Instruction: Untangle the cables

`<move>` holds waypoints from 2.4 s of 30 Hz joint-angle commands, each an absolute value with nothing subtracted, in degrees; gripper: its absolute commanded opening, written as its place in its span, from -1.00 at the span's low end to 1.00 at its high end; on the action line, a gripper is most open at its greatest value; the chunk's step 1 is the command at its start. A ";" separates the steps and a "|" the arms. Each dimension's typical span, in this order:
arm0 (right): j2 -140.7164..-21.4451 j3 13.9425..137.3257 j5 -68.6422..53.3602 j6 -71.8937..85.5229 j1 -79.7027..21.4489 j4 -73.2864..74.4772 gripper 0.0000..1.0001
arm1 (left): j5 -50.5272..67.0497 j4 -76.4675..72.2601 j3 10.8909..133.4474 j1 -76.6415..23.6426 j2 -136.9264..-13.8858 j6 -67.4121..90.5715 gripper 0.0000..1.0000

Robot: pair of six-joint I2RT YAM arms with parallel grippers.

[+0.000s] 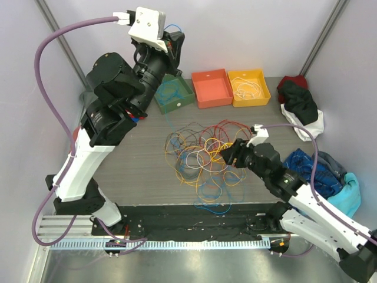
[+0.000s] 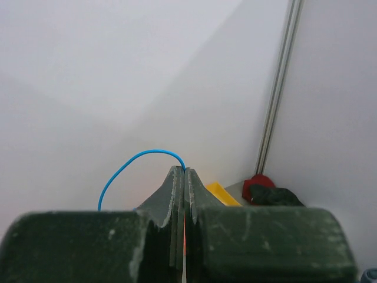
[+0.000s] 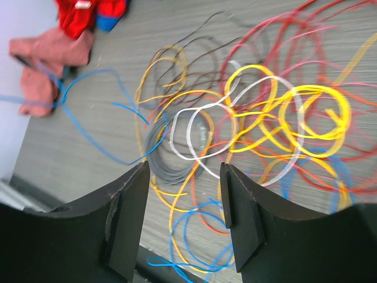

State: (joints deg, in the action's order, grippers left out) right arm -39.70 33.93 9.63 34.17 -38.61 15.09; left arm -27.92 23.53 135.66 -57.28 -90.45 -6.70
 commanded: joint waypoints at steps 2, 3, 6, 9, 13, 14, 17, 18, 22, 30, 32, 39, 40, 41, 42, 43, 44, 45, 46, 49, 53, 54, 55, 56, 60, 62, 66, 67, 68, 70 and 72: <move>-44.99 34.71 -2.78 34.28 -38.76 0.37 0.20 | -24.88 20.30 136.67 -57.39 -90.97 -7.83 -1.00; -45.96 35.24 -3.68 34.10 -39.19 -1.65 0.21 | -24.70 20.39 136.50 -57.31 -90.97 -7.56 -1.00; -49.82 37.96 -5.79 32.17 -41.30 -6.57 0.23 | -24.26 20.83 135.01 -57.39 -90.79 -6.68 -1.00; -53.69 40.25 -5.89 29.36 -44.81 -8.52 0.26 | -23.73 20.22 133.25 -57.30 -90.44 -5.80 -1.00; -58.96 42.71 -5.19 26.90 -48.33 -8.88 0.28 | -23.29 20.39 132.89 -57.39 -90.62 -5.28 -1.00; -61.41 43.24 -4.75 26.72 -48.69 -8.62 0.28 | -23.20 20.39 132.89 -57.31 -90.62 -5.19 -1.00; -64.15 41.76 -4.57 27.50 -49.13 -10.19 0.28 | -22.76 20.48 132.89 -57.31 -90.79 -4.83 -1.00; -65.55 41.05 -4.66 27.94 -49.39 -12.72 0.28 | -22.68 20.57 132.89 -57.30 -90.79 -4.75 -1.00; -69.60 39.20 -2.99 29.27 -49.57 -16.52 0.28 | -22.41 21.00 132.89 -57.30 -90.70 -4.66 -1.00; -76.02 39.20 2.73 28.56 -49.83 -20.73 0.29 | -21.53 21.53 132.28 -57.30 -90.09 -3.69 -1.00; -78.30 39.20 2.20 29.53 -49.83 -22.32 0.29 | -21.45 21.53 131.93 -57.30 -89.83 -3.52 -1.00; -83.14 39.11 1.93 34.45 -49.83 -30.32 -0.43 | -22.15 21.44 130.17 -57.30 -89.12 -4.13 -0.99; -82.80 39.02 2.63 34.63 -49.83 -29.89 -0.69 | -22.50 21.62 130.08 -57.30 -88.95 -4.57 -0.99; -80.97 38.85 3.25 34.89 -49.83 -27.79 -0.98 | -23.02 21.53 129.82 -57.39 -88.68 -5.18 -0.99; -79.29 38.59 3.86 34.63 -49.83 -26.29 -0.98 | -24.85 21.45 129.64 -57.31 -88.59 -6.32 -1.00; -77.36 38.24 5.69 34.45 -49.75 -24.19 -0.98 | -25.83 21.10 129.12 -57.30 -88.51 -7.20 -1.00; -75.26 38.15 6.50 33.50 -49.75 -18.69 -0.98 | -27.06 20.83 129.02 -57.30 -88.51 -7.99 -1.00; -69.93 38.14 7.63 33.05 -49.83 -15.59 -0.98 | -29.07 20.74 129.02 -57.30 -89.03 -9.56 -1.00; -67.18 38.93 9.82 32.70 -49.83 -11.99 -0.98 | -30.14 20.48 129.20 -57.30 -89.29 -10.10 -1.00; -56.45 44.70 14.05 30.07 -49.83 4.61 -0.98 | -33.03 20.04 129.29 -56.78 -91.48 -11.60 -1.00; -49.67 56.84 27.90 25.06 -49.92 25.08 -0.98 | -33.84 21.78 130.69 -52.83 -95.27 -8.27 -1.00; -49.14 59.39 30.56 23.92 -49.92 27.66 -0.98 | -33.49 22.58 130.87 -50.39 -95.88 -6.96 -1.00; -48.78 64.46 32.59 21.73 -49.92 29.86 -0.98 | -33.05 23.63 130.96 -49.06 -97.19 -5.38 -1.00; -48.95 67.03 34.43 20.84 -49.83 33.89 -0.98 | -32.26 24.51 130.87 -46.43 -97.64 -2.58 -1.00; -48.69 75.49 41.73 17.32 -49.92 38.41 -0.98 | -31.03 29.78 126.76 -41.76 -99.14 3.50 -1.00; -48.08 77.43 42.10 15.83 -49.92 38.32 -0.98 | -29.89 30.76 123.25 -40.70 -97.66 6.57 -1.00; -48.51 77.96 40.70 14.94 -49.92 37.62 -0.98 | -16.66 19.90 103.32 -40.52 -87.92 11.93 -1.00; -48.69 77.70 39.82 15.03 -49.83 37.36 -0.98 | -14.00 13.16 94.66 -40.52 -86.15 13.43 -1.00; -48.87 77.43 39.29 15.20 -49.83 36.66 -0.98 | -11.71 10.49 91.53 -40.43 -84.57 14.75 -1.00; -49.13 76.47 37.80 15.38 -49.83 35.78 -0.98 | -4.95 5.30 85.02 -40.43 -81.74 19.24 -1.00; -49.39 75.77 37.18 15.82 -49.83 34.46 -0.98 | -0.11 2.91 82.19 -40.43 -80.95 22.31 -0.99</move>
